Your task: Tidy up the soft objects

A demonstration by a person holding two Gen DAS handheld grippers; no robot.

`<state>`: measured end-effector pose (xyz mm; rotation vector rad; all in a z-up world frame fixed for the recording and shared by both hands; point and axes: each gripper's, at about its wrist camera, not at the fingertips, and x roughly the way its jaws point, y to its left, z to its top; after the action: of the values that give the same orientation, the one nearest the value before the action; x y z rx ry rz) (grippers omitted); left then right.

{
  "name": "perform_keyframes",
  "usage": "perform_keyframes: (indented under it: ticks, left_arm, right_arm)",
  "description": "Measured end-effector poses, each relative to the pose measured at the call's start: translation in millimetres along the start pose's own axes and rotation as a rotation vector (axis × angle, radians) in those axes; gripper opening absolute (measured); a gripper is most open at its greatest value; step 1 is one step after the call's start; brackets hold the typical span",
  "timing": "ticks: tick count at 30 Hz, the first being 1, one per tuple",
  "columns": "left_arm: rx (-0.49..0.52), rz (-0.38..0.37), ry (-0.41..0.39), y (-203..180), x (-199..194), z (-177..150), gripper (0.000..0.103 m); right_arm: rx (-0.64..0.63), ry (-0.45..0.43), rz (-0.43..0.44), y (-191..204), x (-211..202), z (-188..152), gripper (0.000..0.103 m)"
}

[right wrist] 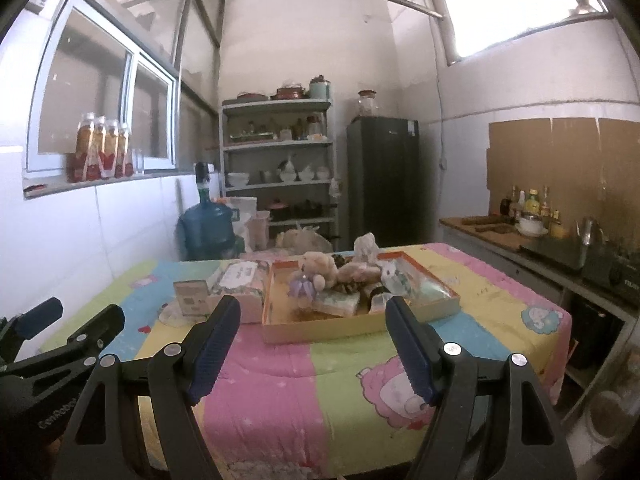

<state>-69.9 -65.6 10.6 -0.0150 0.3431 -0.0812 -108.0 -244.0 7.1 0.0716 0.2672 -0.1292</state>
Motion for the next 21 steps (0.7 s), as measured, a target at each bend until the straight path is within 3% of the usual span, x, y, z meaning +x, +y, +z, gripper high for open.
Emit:
perform_keyframes:
  ticks: [21]
  left_arm:
    - [0.003, -0.006, 0.01, 2.0, 2.8, 0.0, 0.084]
  right_arm:
    - [0.0, 0.009, 0.006, 3.3, 3.4, -0.6, 0.076]
